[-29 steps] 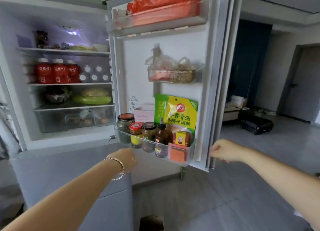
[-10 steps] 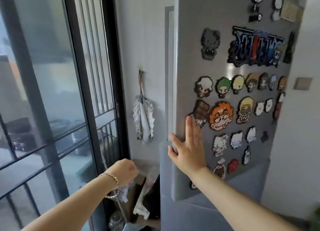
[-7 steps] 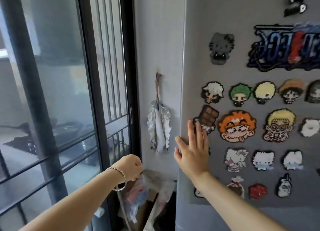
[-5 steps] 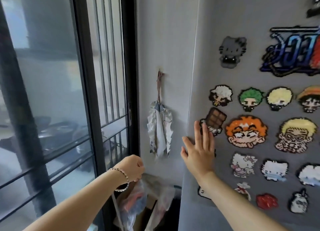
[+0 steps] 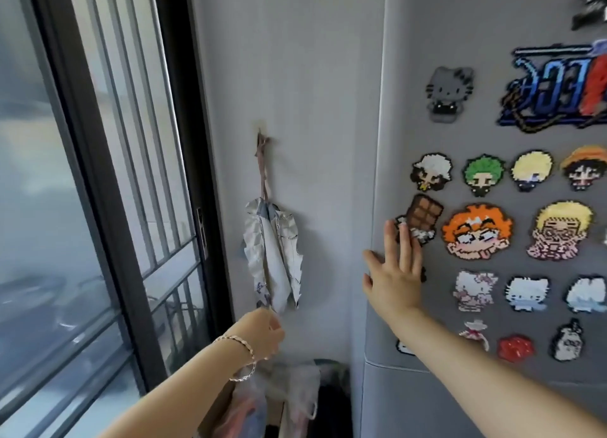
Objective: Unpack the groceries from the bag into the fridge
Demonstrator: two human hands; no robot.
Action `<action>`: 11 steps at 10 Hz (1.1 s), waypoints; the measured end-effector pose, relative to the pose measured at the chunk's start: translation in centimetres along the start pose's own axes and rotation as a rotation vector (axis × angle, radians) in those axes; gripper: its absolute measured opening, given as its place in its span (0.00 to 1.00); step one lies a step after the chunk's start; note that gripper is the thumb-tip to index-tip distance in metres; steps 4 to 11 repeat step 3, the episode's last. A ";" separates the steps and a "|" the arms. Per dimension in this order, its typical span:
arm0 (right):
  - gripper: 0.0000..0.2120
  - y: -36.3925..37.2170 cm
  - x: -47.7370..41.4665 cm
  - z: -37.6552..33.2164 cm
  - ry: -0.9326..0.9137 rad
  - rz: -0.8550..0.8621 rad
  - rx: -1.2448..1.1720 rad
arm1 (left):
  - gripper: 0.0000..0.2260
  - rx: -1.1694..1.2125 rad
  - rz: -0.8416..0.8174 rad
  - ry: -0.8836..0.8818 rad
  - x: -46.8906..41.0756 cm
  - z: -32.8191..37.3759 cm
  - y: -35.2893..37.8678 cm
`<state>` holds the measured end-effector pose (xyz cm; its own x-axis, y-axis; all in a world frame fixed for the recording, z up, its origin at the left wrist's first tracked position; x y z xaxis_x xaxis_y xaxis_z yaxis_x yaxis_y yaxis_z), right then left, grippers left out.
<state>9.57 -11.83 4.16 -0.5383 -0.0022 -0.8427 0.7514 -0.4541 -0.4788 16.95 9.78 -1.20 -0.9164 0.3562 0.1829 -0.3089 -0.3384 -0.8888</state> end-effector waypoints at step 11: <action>0.17 -5.0 0.6 1.3 -0.102 -0.610 -0.428 | 0.14 -0.094 -0.048 0.071 0.8 7.3 2.1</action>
Point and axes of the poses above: each hand's wrist, its own x-axis away from the middle knuckle, its own y-axis out of the palm, z = x × y, the point moved 6 cm from there along -x, towards the middle knuckle, and after that the axes turned 10 degrees about -y, right-handed, at the moved point
